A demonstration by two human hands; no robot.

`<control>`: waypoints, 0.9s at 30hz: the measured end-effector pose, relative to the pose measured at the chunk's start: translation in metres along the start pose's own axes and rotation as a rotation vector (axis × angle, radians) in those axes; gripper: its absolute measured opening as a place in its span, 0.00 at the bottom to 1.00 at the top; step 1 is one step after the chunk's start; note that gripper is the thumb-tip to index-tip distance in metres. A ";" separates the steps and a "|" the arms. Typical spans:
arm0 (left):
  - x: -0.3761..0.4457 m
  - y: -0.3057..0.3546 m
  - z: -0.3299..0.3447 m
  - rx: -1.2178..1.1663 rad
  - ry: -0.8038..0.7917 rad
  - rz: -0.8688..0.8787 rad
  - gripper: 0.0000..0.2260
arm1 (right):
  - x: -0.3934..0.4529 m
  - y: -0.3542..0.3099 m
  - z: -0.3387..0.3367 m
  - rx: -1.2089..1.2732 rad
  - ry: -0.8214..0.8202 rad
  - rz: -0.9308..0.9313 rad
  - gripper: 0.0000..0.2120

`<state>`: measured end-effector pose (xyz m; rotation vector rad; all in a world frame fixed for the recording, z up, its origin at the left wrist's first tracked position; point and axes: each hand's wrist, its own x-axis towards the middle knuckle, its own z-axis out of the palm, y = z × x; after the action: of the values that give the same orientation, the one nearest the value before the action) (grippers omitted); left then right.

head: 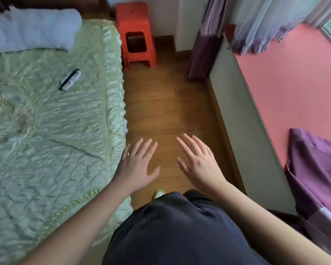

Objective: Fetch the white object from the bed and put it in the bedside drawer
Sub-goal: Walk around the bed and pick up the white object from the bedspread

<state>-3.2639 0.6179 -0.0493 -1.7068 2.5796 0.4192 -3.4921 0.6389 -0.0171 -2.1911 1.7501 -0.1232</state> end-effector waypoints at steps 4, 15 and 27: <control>0.053 -0.012 -0.013 -0.015 0.027 -0.053 0.34 | 0.057 0.021 -0.014 -0.007 -0.005 -0.032 0.29; 0.220 -0.030 -0.052 -0.036 0.060 -0.212 0.34 | 0.226 0.104 -0.052 -0.029 -0.060 -0.162 0.29; 0.295 -0.136 -0.095 -0.057 0.137 -0.434 0.34 | 0.406 0.043 -0.066 -0.016 -0.156 -0.446 0.28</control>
<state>-3.2474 0.2801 -0.0349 -2.3092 2.1959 0.3685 -3.4528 0.2273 -0.0247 -2.4925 1.1646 -0.0407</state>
